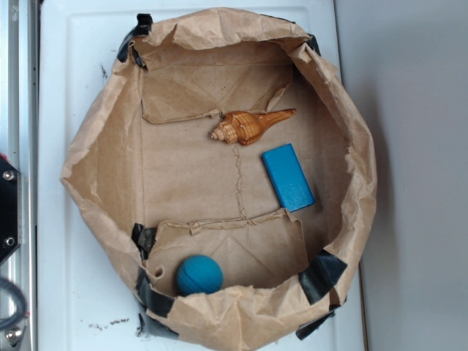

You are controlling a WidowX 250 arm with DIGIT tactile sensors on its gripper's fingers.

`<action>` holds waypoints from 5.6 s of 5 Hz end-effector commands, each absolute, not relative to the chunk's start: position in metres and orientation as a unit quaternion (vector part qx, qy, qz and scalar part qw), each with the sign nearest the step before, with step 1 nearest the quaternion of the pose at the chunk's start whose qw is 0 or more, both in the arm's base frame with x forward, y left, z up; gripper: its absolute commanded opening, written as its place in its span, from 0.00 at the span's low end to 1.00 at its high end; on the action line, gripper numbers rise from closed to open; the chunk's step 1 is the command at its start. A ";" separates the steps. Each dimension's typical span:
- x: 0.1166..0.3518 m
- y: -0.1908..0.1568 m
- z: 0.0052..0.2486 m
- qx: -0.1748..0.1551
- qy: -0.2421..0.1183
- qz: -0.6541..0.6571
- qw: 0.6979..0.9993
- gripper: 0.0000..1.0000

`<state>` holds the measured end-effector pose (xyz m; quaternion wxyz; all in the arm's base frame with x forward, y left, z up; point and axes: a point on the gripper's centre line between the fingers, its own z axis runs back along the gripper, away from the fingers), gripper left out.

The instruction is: Grab the shell.

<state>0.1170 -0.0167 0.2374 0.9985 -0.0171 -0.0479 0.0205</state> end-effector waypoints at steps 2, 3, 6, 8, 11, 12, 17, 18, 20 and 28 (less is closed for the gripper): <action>0.162 -0.013 0.218 -0.018 -0.036 0.031 0.999 1.00; 0.208 0.001 0.219 -0.035 -0.050 0.026 0.998 1.00; 0.208 0.001 0.219 -0.035 -0.050 0.026 0.998 1.00; 0.233 0.024 0.141 0.015 -0.063 -0.036 0.997 1.00; 0.266 0.048 0.083 0.003 -0.040 -0.092 0.995 1.00; 0.279 0.059 0.079 -0.005 -0.044 -0.090 0.995 1.00; 0.241 0.021 0.017 0.023 -0.047 -0.092 0.994 0.00; 0.221 0.017 0.022 0.026 -0.069 -0.079 0.994 0.00; 0.269 0.070 0.084 0.004 -0.115 -0.064 0.991 0.00; 0.275 0.068 0.094 -0.093 0.038 -0.058 0.993 1.00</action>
